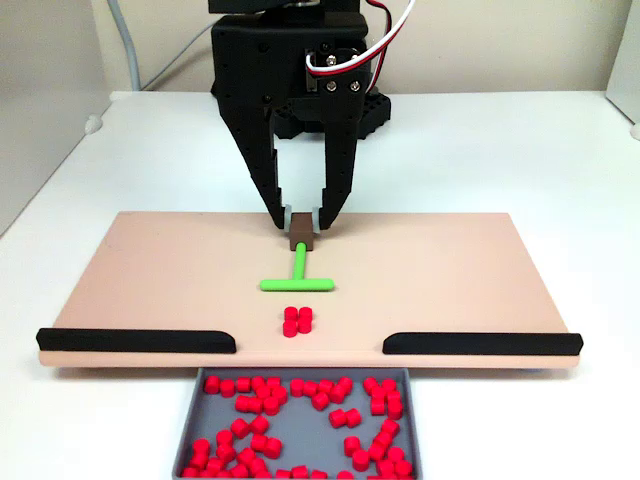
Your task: Push granules from bottom to the grey container
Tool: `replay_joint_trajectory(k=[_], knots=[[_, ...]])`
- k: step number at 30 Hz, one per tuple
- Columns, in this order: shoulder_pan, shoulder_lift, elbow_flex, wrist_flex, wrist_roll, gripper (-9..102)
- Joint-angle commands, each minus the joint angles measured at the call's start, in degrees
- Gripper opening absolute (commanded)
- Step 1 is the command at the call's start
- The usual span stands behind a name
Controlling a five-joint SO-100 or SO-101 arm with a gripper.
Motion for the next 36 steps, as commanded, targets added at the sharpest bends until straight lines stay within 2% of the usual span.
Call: replay_joint_trajectory(k=[1, 22, 36], knots=[[-0.3, -2.0, -1.1, -0.4, 0.2, 0], [-0.5, -20.7, -23.0, 0.1, 0.4, 0], [-1.8, -15.4, -26.4, 0.4, 1.6, 0]])
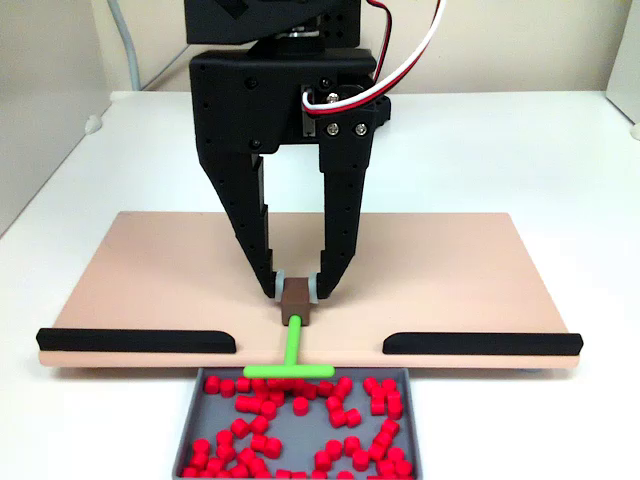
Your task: Push granules from bottom to the grey container
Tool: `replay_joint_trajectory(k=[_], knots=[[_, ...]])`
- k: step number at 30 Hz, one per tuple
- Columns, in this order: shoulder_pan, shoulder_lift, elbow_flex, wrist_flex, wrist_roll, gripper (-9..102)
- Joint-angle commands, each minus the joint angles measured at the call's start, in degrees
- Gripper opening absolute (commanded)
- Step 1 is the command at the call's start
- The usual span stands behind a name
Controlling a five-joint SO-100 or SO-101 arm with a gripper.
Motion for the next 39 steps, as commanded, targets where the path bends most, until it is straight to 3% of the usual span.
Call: replay_joint_trajectory(k=[1, 20, 39], knots=[[-1.0, 3.7, -1.2, 0.5, 1.0, 0], [0.0, 21.0, 3.4, 20.1, -0.1, 0], [1.2, 36.6, 16.6, 23.1, -0.9, 0]])
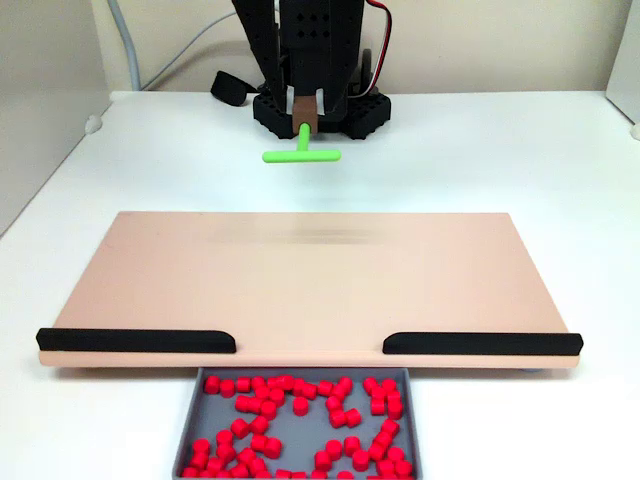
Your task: Push granules from bottom to the grey container
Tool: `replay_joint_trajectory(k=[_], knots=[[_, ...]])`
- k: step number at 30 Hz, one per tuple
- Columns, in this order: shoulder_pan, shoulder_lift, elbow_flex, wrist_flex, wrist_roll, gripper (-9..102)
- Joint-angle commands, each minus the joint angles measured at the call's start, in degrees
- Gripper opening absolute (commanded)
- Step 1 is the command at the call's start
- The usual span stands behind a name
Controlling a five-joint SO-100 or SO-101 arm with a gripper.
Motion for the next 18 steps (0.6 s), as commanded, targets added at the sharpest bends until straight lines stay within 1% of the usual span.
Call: replay_joint_trajectory(k=[1, 18], knots=[[0.5, 2.2, 0.4, 0.2, 0.5, 0], [0.3, 1.5, 0.0, -0.5, 1.1, 0]])
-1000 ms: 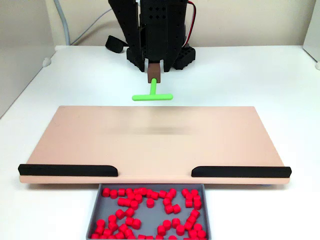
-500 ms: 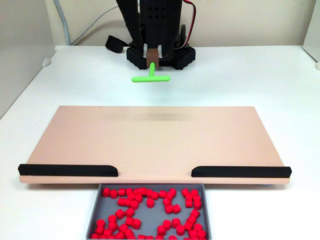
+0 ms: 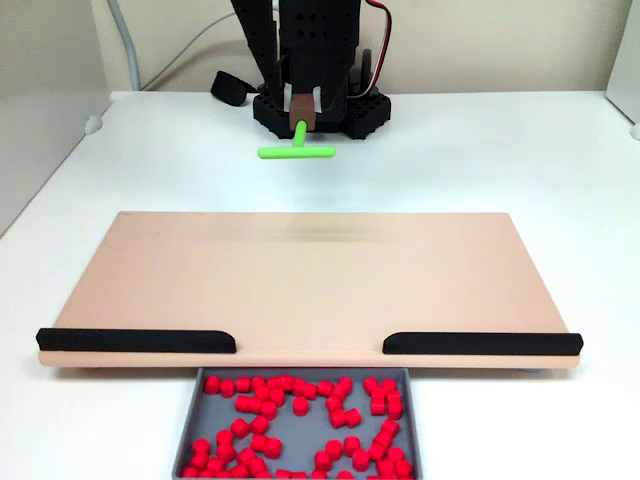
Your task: Push granules from bottom to the grey container
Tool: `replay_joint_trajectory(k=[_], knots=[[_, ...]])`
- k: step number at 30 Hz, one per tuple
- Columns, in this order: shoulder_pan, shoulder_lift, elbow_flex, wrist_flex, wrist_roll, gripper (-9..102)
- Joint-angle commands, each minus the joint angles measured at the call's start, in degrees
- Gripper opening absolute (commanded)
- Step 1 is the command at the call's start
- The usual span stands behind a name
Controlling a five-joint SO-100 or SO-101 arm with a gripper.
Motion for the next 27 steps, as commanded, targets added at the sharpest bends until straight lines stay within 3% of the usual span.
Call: replay_joint_trajectory(k=[1, 27], knots=[[-0.3, 0.2, -0.7, -0.4, 1.2, 0], [0.6, -0.7, -0.4, -0.8, 1.5, 1]])
